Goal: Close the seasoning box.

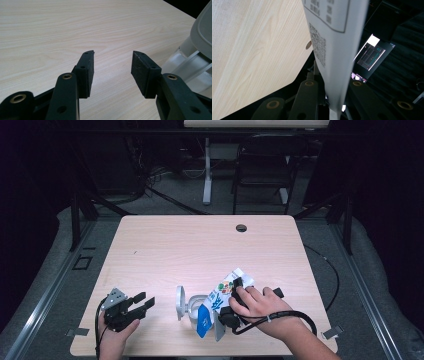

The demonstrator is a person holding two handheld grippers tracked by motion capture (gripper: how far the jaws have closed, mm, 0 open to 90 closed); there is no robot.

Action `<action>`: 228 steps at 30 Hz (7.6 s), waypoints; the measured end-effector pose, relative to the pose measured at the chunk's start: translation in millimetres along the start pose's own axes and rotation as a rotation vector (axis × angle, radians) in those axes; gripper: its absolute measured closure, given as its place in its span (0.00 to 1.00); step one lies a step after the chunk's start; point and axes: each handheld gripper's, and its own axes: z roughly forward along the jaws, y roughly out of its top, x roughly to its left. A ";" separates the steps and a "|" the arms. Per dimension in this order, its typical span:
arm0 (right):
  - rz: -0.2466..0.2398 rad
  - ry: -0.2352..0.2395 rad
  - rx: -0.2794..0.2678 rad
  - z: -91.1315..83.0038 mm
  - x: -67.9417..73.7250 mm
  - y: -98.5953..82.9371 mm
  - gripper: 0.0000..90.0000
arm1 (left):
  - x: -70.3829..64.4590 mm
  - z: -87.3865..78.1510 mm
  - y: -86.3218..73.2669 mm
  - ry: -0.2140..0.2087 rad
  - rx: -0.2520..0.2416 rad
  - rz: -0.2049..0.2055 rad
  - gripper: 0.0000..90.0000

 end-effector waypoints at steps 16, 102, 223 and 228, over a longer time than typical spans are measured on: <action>0.022 -0.001 0.015 -0.2 -2.9 1.4 0.95 | 0.1 0.2 -0.1 0.000 0.002 0.002 0.60; 0.474 0.137 -0.141 3.3 10.6 -8.2 0.96 | 1.6 -0.6 -0.4 0.005 0.005 -0.002 0.60; 1.957 0.527 -0.280 96.6 104.9 -41.0 0.84 | 0.2 -8.1 -2.0 0.013 -0.011 -0.008 0.60; 1.984 0.520 -0.280 96.3 111.7 -42.4 0.78 | -0.6 -7.9 -2.1 0.011 -0.009 -0.005 0.60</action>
